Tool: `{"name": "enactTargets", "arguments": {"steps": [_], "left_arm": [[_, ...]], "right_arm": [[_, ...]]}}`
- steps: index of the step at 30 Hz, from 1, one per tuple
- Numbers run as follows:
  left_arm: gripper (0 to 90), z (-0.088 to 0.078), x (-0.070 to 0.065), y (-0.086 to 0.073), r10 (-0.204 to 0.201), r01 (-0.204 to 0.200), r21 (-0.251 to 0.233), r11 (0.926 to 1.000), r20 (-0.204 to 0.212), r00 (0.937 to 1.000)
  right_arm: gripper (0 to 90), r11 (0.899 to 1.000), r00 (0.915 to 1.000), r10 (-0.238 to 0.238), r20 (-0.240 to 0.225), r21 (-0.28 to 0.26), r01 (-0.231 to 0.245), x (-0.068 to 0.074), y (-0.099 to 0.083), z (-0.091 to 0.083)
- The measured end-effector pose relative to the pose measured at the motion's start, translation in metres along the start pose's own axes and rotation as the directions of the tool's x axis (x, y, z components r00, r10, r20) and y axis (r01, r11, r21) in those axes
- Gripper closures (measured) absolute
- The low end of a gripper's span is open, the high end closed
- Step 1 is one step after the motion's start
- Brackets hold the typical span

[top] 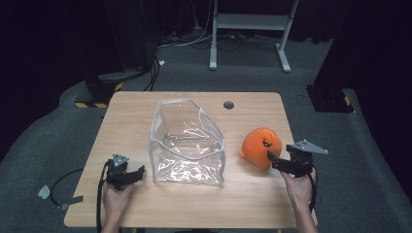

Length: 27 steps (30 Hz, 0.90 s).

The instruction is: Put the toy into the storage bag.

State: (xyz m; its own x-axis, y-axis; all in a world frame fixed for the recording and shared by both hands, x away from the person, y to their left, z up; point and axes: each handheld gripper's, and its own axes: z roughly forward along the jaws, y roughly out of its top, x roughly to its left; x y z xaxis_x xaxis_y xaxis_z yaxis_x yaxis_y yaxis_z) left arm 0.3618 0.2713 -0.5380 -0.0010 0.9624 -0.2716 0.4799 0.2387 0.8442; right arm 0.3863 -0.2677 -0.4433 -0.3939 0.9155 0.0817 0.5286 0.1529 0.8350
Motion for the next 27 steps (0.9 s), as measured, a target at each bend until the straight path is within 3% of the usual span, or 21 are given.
{"name": "enactTargets", "arguments": {"steps": [18, 27], "left_arm": [[20.8, 0.000, 0.000, 0.000, -0.001, 0.001, -0.001, 1.0000, -0.001, 1.0000], [20.8, 0.000, 0.000, 0.000, -0.001, 0.001, -0.001, 1.0000, -0.001, 1.0000]], "right_arm": [[17.2, 0.999, 0.9991, -0.027, -0.033, 0.034, 0.028, -0.002, 0.036, 0.021], [17.7, 0.998, 0.9991, -0.028, -0.031, 0.049, 0.030, -0.005, 0.042, 0.029]]}}
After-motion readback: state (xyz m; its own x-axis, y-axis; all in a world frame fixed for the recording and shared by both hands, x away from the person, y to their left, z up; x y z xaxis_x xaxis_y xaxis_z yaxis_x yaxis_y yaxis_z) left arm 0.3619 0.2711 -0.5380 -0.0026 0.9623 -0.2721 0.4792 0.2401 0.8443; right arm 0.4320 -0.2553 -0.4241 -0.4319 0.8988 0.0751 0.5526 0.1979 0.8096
